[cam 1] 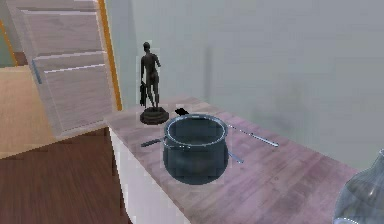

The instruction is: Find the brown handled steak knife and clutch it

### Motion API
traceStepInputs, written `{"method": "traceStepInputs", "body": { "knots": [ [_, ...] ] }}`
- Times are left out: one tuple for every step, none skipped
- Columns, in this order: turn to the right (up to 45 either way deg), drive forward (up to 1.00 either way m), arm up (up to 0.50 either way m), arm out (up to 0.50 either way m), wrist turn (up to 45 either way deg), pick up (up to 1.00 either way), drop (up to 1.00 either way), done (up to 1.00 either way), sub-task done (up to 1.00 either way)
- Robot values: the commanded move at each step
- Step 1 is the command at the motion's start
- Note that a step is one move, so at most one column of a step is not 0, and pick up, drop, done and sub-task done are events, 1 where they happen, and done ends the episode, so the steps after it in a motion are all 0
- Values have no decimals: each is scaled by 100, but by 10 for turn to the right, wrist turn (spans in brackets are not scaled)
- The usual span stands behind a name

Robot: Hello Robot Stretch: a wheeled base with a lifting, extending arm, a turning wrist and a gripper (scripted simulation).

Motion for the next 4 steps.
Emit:
{"method": "traceStepInputs", "body": {
  "knots": [
    [0,0,0,20,0,0,0,0,0],
    [0,0,0,0,450,0,0,0,0],
    [0,0,0,0,450,0,0,0,0],
    [0,0,0,0,450,0,0,0,0]
  ]
}}
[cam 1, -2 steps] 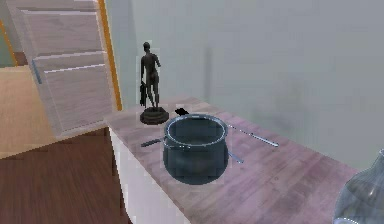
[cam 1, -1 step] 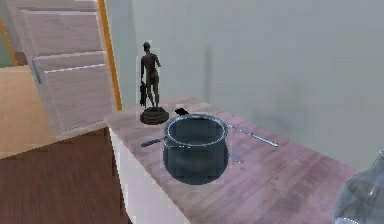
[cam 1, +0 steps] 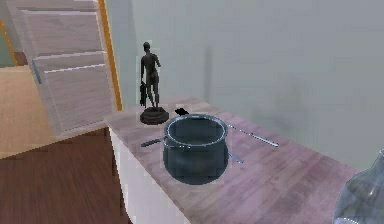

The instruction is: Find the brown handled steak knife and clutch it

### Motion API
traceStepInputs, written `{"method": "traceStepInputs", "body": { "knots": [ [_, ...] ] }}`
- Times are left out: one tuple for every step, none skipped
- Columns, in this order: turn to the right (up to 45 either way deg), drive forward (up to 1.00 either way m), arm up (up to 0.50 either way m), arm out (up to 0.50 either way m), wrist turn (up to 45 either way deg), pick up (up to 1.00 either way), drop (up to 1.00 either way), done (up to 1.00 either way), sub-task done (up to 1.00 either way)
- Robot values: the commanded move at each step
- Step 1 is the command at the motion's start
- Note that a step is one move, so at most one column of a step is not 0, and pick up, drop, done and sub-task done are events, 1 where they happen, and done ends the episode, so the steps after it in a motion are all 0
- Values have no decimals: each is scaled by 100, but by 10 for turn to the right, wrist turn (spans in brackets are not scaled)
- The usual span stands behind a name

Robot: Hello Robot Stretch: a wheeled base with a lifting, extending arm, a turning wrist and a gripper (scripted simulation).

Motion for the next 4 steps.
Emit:
{"method": "traceStepInputs", "body": {
  "knots": [
    [0,0,0,0,450,0,0,0,0],
    [0,0,0,0,240,0,0,0,0],
    [0,0,-14,0,0,0,0,0,0],
    [0,0,0,0,0,100,0,0,0]
  ]
}}
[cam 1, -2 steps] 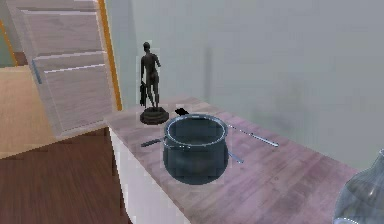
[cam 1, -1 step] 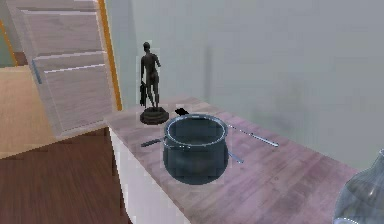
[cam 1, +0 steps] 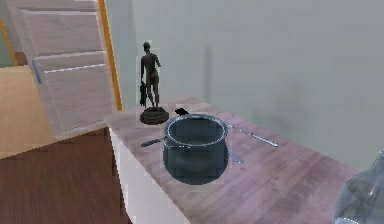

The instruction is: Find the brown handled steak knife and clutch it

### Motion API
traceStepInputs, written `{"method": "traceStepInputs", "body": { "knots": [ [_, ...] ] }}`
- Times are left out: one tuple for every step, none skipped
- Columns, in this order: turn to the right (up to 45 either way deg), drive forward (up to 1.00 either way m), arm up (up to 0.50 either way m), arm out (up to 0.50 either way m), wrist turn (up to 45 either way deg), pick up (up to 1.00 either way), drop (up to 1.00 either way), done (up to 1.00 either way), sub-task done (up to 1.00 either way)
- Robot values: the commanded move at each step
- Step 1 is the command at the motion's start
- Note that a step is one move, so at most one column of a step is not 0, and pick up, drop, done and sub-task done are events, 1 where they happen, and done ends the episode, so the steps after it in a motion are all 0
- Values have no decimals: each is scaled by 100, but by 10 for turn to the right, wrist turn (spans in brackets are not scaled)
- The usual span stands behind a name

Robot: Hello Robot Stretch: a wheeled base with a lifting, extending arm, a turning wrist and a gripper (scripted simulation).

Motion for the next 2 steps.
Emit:
{"method": "traceStepInputs", "body": {
  "knots": [
    [0,0,10,0,0,0,0,0,0],
    [0,0,0,0,0,0,0,100,0]
  ]
}}
